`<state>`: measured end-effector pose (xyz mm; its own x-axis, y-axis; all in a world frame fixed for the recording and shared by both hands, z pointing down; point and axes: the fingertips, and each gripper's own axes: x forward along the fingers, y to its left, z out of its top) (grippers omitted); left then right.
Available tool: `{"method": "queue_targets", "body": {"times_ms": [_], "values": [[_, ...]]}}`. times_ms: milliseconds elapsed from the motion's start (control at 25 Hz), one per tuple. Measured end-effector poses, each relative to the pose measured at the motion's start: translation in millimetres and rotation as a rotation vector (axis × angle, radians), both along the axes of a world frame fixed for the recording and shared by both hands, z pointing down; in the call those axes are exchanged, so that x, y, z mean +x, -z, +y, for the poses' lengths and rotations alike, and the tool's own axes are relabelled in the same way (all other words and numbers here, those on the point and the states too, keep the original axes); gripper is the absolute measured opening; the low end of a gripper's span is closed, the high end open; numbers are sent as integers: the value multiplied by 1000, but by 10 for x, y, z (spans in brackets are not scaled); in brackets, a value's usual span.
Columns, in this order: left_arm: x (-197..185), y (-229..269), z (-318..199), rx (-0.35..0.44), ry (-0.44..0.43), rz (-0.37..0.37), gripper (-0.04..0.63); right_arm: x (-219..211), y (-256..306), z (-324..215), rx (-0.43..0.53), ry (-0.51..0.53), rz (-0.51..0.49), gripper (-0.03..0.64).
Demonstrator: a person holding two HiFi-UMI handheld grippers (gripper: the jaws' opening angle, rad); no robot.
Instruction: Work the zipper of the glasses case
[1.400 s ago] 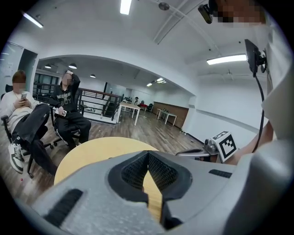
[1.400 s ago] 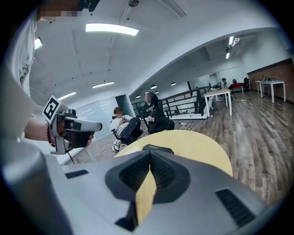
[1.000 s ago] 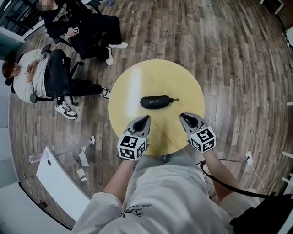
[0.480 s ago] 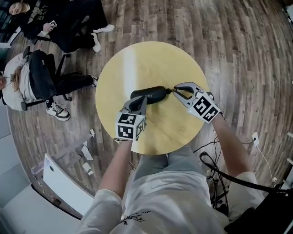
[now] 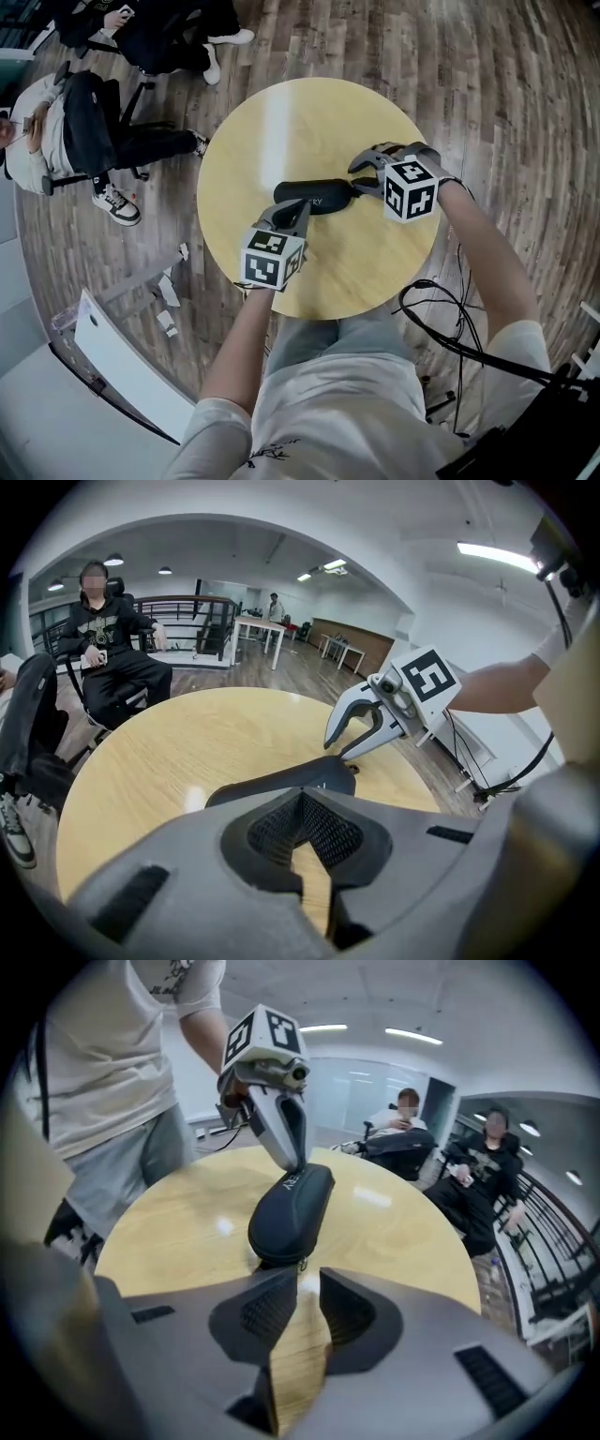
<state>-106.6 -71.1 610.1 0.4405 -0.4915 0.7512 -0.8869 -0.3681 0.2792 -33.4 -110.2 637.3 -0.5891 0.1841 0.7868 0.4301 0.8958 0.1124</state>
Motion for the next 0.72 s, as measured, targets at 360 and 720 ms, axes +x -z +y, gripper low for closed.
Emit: {"method": "queue_targets", "body": {"times_ms": [360,720], "values": [[-1,-5,-85,2,-9,6,6,-70,-228,112,86,424,202,66],[-12,-16,-51,9,-8,-5,6,-20,-170,54,8,279,203,5]]}}
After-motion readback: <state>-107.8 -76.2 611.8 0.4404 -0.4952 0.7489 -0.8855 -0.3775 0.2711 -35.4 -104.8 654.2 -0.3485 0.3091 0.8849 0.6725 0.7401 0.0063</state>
